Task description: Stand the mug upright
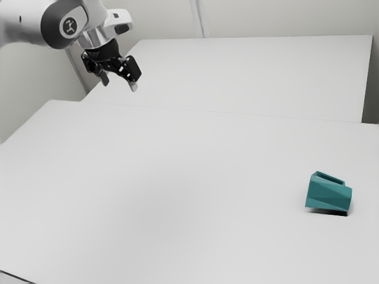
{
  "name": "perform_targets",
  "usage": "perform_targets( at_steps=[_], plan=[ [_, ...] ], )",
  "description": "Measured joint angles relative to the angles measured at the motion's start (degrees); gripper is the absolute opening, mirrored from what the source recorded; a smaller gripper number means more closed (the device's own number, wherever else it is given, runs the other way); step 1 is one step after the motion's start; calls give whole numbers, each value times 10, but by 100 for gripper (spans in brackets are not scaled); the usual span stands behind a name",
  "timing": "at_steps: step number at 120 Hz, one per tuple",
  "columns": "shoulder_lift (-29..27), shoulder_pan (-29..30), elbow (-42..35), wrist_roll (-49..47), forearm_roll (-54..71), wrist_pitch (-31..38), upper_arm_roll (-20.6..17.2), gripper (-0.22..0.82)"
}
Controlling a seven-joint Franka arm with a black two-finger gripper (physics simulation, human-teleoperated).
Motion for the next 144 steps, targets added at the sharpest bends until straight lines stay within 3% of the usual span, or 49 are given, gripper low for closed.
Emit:
perform_targets(
  at_steps=[26,52,102,144],
  plan=[
    [-1,-1,-19,6,-6,19,0,60],
    [49,-2,-23,10,-37,50,0,60],
    [157,-28,-87,3,-401,134,-19,60],
    [263,-74,-72,-2,-556,228,-55,60]
  ],
)
